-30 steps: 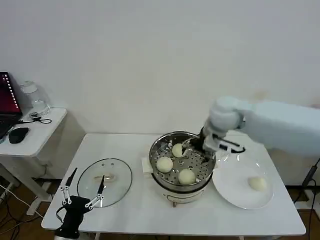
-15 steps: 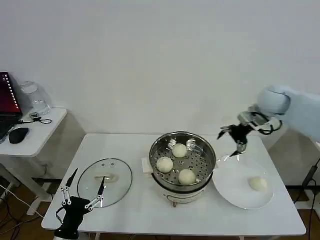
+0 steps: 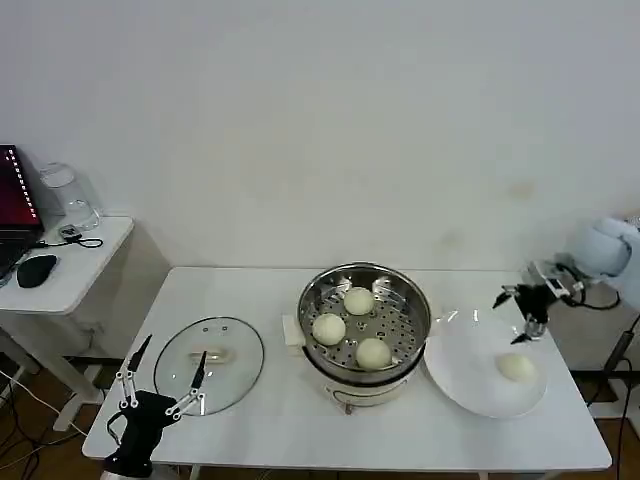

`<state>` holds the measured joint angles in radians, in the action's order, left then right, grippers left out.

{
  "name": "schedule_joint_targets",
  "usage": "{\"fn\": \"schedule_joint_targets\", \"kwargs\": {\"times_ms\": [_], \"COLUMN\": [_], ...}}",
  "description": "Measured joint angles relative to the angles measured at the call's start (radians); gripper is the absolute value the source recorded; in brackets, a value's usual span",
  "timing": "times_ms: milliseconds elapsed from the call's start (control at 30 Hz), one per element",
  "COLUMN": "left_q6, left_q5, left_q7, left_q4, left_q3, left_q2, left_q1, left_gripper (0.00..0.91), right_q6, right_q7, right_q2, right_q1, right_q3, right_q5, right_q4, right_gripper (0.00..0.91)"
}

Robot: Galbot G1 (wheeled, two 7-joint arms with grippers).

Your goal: Take steamed baozi put them in steamer then cover it.

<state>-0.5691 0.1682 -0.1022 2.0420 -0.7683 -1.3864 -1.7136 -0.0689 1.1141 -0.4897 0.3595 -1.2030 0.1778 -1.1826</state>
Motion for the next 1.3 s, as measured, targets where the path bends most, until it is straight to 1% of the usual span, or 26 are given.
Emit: {"fn": "schedule_joint_targets", "kwargs": {"times_ms": [200, 400, 700, 1200, 1233, 1300], "left_q6": [-0.002, -0.001, -0.002, -0.002, -0.002, -0.002], "left_q5": [0.001, 0.001, 0.002, 0.008, 0.008, 0.008], "left_q7": [-0.002, -0.002, -0.002, -0.001, -0.001, -0.001], "left_q4": [-0.009, -0.012, -0.018, -0.022, -0.022, -0.019], "left_q3": [-0.003, -0.007, -0.008, -0.007, -0.007, -0.007], "left_q2": [-0.003, -0.004, -0.008, -0.017, -0.017, -0.017], "left_q1": [0.003, 0.007, 0.007, 0.001, 0.001, 0.001], "left_gripper": [0.907, 0.907, 0.907, 0.907, 0.907, 0.907], "right_q6": [0.008, 0.014, 0.019, 0.017, 0.017, 0.017], "right_q7": [-0.013, -0.014, -0.019, -0.016, -0.016, -0.015], "right_q2": [-0.002, -0.021, -0.066, -0.134, -0.136, -0.14], "right_q1": [-0.105, -0.173, -0.24, -0.29, -0.293, -0.298], "right_q3": [0.068, 0.103, 0.145, 0.178, 0.18, 0.186], "right_q5": [-0.066, -0.097, -0.119, -0.156, -0.158, -0.161], "right_q4": [0.044, 0.093, 0.161, 0.24, 0.243, 0.249], "right_gripper": [0.907, 0.907, 0.907, 0.907, 0.846, 0.836]}}
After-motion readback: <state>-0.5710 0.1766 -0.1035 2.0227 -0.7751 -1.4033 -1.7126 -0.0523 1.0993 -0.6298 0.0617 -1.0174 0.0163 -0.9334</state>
